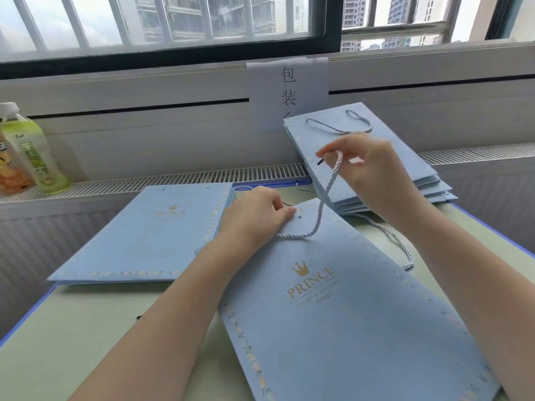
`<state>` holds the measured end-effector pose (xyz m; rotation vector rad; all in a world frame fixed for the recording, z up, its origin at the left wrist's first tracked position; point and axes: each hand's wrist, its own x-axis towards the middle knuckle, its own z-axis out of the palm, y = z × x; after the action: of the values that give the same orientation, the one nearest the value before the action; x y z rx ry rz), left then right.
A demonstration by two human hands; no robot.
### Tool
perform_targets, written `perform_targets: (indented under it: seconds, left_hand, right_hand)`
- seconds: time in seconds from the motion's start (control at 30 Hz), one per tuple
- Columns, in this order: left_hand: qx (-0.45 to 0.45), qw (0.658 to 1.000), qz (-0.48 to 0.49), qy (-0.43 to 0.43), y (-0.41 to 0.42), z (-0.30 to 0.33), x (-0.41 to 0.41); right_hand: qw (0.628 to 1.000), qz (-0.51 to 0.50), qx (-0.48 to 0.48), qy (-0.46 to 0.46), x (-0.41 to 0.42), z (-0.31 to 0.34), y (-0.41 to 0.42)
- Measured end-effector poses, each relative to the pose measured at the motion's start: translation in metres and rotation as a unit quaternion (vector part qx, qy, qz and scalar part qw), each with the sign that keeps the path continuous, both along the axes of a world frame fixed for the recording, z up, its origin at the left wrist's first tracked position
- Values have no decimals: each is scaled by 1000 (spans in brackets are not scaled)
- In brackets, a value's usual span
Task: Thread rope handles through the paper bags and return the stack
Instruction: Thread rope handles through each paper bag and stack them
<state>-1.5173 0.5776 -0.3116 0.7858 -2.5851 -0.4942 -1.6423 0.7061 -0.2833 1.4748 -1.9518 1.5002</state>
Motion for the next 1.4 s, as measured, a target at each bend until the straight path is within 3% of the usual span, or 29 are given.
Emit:
perform_targets:
  seconds: [0.07, 0.17, 0.33, 0.57, 0.93, 1.1, 1.3, 1.4]
  left_hand:
    - [66, 997, -20, 24, -2, 4, 0]
    - [118, 991, -37, 42, -2, 10, 1]
    - [143, 988, -37, 48, -2, 10, 2]
    - [164, 982, -51, 74, -3, 13, 5]
    - [246, 966, -47, 59, -9, 23, 11]
    - [386, 917, -75, 70, -18, 23, 16]
    - [509, 853, -115, 32, -31, 23, 20]
    - [526, 840, -131, 18, -36, 23, 23]
  right_hand:
    - [993, 30, 114, -6, 0, -11, -5]
    - [983, 47, 178, 16, 3, -25, -11]
    - [979, 46, 194, 45, 8, -25, -10]
    - [971, 44, 155, 177, 19, -25, -14]
    - [976, 72, 119, 169, 21, -28, -17]
    - [966, 81, 133, 206, 28, -31, -19]
    - [982, 73, 108, 134, 27, -31, -20]
    - [988, 49, 110, 93, 28, -31, -21]
